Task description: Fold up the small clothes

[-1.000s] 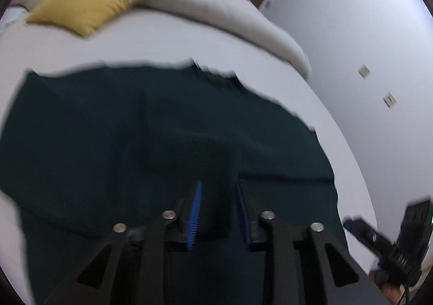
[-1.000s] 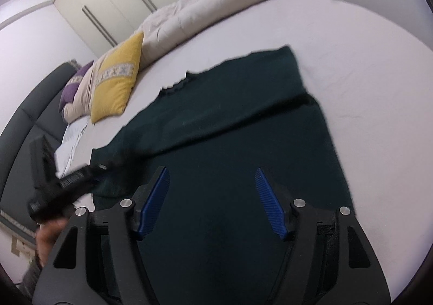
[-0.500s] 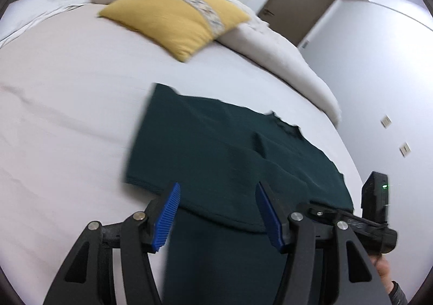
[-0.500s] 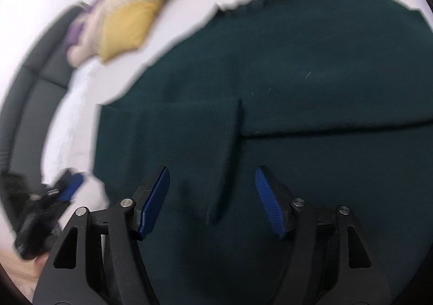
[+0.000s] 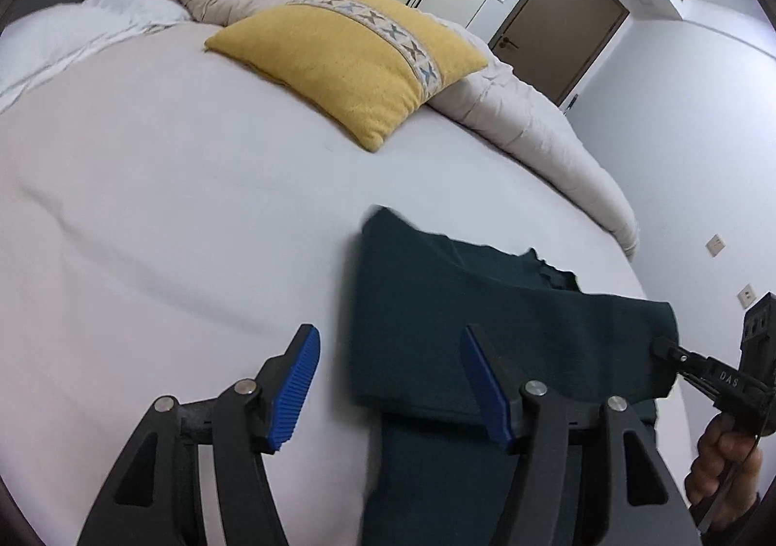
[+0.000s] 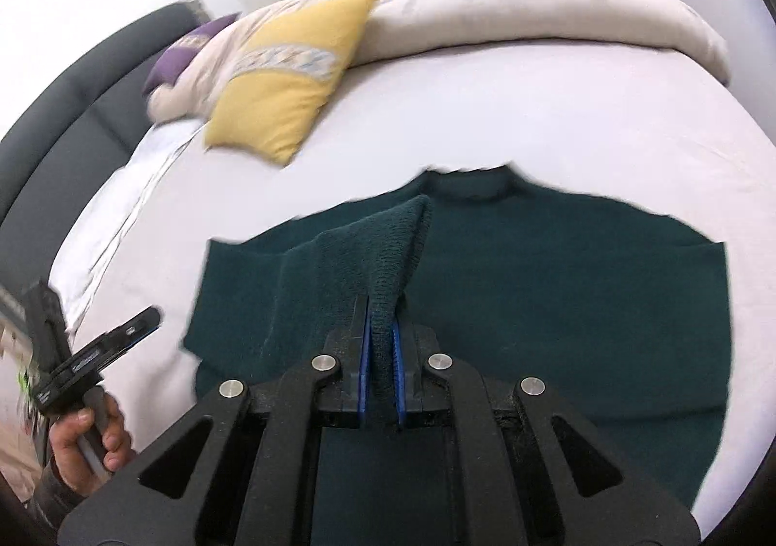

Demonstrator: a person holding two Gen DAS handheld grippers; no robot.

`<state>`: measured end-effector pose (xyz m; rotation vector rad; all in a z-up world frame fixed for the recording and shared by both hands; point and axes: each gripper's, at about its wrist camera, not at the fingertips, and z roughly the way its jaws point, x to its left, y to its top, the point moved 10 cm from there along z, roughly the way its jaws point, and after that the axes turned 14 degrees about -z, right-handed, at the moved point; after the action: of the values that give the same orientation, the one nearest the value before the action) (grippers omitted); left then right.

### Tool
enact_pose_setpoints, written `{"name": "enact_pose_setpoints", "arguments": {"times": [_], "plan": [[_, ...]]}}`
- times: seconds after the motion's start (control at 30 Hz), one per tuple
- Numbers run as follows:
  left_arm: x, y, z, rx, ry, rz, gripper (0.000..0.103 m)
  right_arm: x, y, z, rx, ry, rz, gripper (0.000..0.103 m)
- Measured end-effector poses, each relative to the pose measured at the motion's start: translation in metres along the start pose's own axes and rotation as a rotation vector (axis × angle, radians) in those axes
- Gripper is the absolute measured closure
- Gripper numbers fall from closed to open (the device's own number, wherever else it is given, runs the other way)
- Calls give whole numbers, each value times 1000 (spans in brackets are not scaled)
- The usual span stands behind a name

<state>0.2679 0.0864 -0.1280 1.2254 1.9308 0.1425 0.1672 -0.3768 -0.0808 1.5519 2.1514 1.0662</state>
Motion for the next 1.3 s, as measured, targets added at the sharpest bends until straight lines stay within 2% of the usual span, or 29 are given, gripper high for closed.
{"name": "enact_pose_setpoints", "arguments": {"times": [0.1, 0.2, 0.3, 0.53, 0.57, 0.6, 0.7, 0.9, 0.97, 1.03, 1.1, 1.13, 1.23, 1.3], "plan": [[0, 9, 23, 13, 44, 18, 36, -57, -14, 20, 32, -62, 53, 96], [-2, 9, 49, 51, 82, 32, 36, -111, -52, 59, 133, -68, 206, 96], [-9, 5, 71, 75, 130, 81, 36, -118, -56, 64, 86, -36, 223, 96], [-12, 12, 119, 123, 236, 126, 39, -106, -54, 51, 87, -29, 194, 96], [-12, 11, 123, 113, 256, 146, 48, -106, -57, 51, 87, -29, 191, 96], [-14, 9, 125, 103, 268, 175, 66, -107, -60, 51, 88, -30, 191, 96], [-18, 7, 124, 108, 257, 185, 92, -109, -64, 48, 88, -33, 206, 96], [-2, 11, 117, 74, 209, 114, 93, -104, -53, 42, 61, -54, 188, 97], [0, 7, 122, 65, 222, 139, 93, -115, -68, 61, 96, -43, 210, 97], [-4, 9, 123, 66, 234, 155, 93, -118, -71, 60, 53, -4, 241, 97], [-4, 13, 120, 71, 217, 146, 90, -116, -70, 51, 60, -7, 237, 96], [-3, 15, 114, 66, 219, 134, 90, -115, -69, 49, 66, -19, 236, 92], [-5, 18, 92, 19, 235, 119, 89, -114, -66, 29, 56, -66, 229, 91], [-17, 17, 69, -33, 207, 125, 88, -110, -67, 20, 60, -60, 255, 87]]}}
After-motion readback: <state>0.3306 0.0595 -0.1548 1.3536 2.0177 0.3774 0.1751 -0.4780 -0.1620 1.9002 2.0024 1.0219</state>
